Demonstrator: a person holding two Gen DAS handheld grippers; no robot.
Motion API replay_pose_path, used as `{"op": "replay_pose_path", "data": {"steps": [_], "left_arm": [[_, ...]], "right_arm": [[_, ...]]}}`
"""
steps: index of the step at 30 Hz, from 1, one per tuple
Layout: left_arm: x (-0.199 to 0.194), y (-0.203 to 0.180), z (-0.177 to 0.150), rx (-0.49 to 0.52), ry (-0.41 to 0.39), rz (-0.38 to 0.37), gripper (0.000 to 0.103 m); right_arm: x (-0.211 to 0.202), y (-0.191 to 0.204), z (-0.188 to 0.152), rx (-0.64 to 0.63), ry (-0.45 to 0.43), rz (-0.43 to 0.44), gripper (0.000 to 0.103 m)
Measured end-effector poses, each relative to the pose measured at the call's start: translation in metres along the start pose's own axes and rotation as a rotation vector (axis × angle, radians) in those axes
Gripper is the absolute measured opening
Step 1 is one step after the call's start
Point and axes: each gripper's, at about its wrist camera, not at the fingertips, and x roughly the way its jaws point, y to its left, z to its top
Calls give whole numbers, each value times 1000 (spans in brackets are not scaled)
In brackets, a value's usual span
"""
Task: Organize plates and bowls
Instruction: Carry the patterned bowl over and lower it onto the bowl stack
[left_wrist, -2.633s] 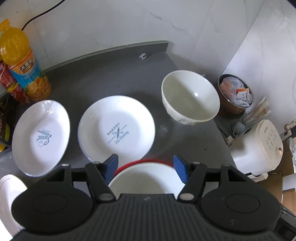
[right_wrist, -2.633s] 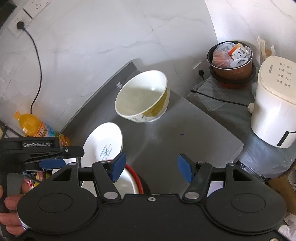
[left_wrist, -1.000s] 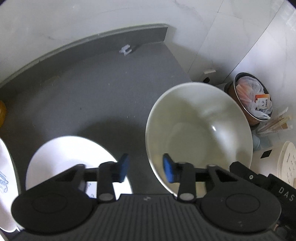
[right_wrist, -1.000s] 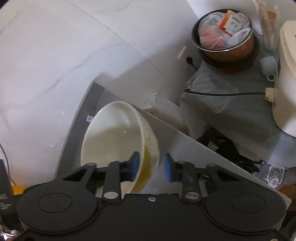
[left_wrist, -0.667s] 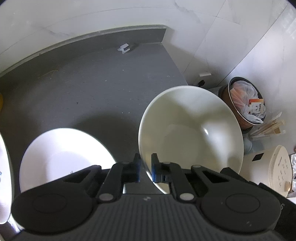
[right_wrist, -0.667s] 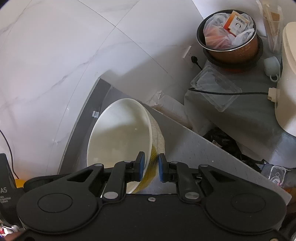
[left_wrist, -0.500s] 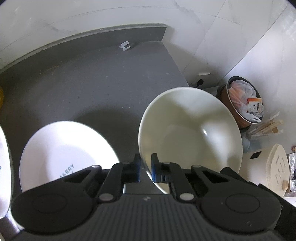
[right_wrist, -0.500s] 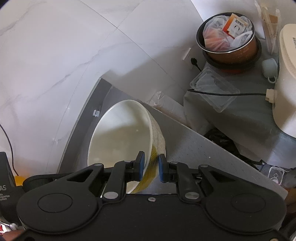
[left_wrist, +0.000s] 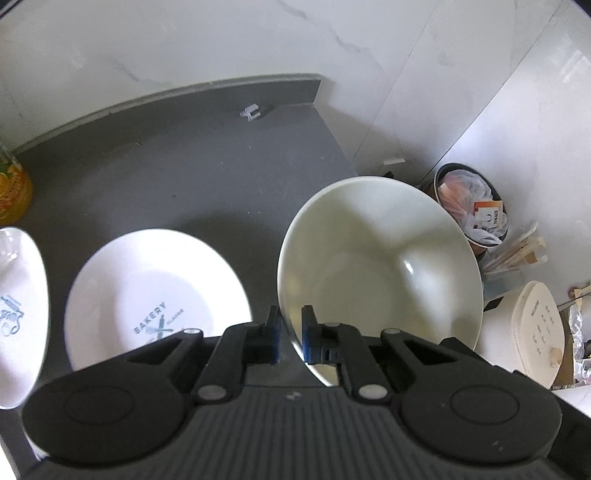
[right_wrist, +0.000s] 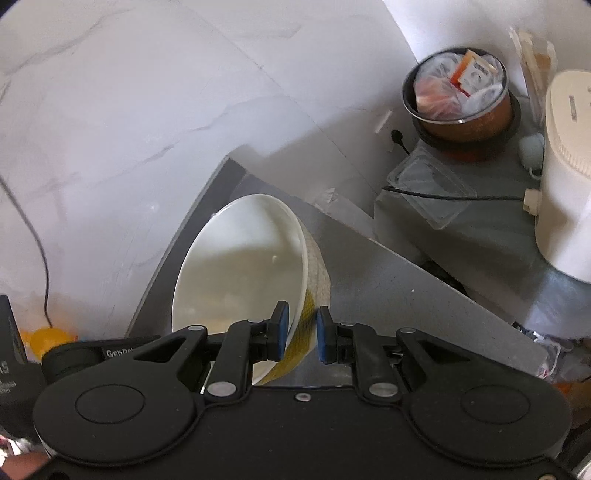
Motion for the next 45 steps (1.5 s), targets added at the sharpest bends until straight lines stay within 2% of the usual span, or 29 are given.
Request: {"op": "replay_pose_path", "data": {"steps": [12, 25, 35, 45], "left_arm": [[-51, 18, -27, -49, -58, -19, 9], [-85, 42, -54, -77, -76, -7, 9], [-109, 60, -84, -97, -70, 16, 9], [-113, 74, -108, -104, -34, 26, 10]], "right_arm": [[-37, 18, -21, -62, -15, 47, 16], [-66, 40, -51, -126, 11, 64, 16], [-80, 52, -77, -216, 39, 61, 16], [-87, 65, -92, -328, 77, 56, 17]]}}
